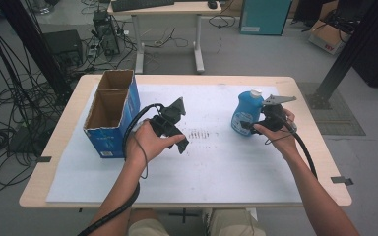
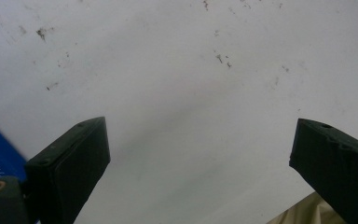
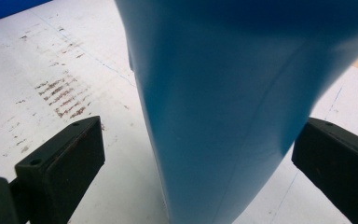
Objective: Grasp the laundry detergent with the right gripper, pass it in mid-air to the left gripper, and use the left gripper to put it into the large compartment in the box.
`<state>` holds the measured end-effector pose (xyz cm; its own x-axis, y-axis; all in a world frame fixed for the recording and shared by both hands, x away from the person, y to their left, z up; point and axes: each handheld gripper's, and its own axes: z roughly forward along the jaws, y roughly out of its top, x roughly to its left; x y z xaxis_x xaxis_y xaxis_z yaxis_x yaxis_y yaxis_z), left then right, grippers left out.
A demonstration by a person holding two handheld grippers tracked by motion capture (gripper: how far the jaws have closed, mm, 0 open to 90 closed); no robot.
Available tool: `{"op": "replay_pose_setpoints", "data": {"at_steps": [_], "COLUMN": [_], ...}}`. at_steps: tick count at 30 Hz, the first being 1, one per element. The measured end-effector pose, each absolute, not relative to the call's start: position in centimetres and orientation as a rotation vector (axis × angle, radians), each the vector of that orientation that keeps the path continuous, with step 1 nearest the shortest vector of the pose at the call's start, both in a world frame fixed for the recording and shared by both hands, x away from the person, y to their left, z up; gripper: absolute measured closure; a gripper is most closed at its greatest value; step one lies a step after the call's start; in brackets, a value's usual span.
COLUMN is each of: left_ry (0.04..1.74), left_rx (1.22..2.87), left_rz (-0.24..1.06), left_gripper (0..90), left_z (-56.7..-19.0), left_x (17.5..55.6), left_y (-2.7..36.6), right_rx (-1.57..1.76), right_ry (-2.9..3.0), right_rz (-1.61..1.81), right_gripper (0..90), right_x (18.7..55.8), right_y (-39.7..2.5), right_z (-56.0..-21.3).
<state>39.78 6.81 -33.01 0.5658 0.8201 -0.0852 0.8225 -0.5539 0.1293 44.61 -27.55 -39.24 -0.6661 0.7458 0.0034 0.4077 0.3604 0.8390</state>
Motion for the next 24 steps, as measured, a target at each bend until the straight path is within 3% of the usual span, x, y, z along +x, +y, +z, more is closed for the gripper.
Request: {"op": "replay_pose_setpoints", "data": {"at_steps": [24], "left_ry": [1.391], "left_rx": [2.641], "left_rz": [-0.028], "left_gripper": [5.2], "left_z": [-33.07], "left_x": [39.86], "left_y": [6.84], "right_rx": [1.018], "right_ry": [2.233], "right_rz": [1.247], "right_gripper": [2.2], "right_x": [44.5], "right_y": [-27.34], "right_z": [-39.67]}}
